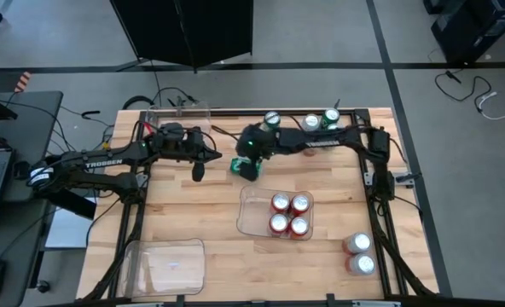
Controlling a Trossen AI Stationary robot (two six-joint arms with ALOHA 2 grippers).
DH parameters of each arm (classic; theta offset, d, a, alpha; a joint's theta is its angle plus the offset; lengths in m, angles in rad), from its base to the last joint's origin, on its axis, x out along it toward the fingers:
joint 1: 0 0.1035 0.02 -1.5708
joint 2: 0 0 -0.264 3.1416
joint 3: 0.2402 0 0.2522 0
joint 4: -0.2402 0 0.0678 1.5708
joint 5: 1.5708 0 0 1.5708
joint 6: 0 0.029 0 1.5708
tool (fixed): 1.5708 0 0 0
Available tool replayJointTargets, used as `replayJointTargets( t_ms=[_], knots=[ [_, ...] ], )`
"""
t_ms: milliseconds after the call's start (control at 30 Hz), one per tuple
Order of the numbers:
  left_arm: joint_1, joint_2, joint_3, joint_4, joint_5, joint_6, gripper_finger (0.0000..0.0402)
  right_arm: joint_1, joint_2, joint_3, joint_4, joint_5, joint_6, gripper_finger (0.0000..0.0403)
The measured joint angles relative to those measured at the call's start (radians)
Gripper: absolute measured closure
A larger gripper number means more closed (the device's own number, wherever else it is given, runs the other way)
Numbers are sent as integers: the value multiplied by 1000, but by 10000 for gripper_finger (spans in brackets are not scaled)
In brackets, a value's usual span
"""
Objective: Sort soda cans
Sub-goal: Put the sprite soda can into the top left transparent bin
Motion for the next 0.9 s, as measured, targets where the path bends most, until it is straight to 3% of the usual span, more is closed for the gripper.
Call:
replayJointTargets(
  t_ms=[467, 567, 700, 900],
  knots=[
    [0, 0, 0, -102, -27, 48, 401, 31, 289, 335, -299, -97, -66, 74],
    [0, 0, 0, -104, -27, 50, 401, 33, 317, 383, -343, -99, -75, 92],
    [0, 0, 0, -100, -27, 50, 401, 33, 327, 414, -366, -93, -88, 149],
    [0, 0, 0, -68, -27, 50, 401, 26, 299, 413, -369, -87, -93, 155]
  ],
)
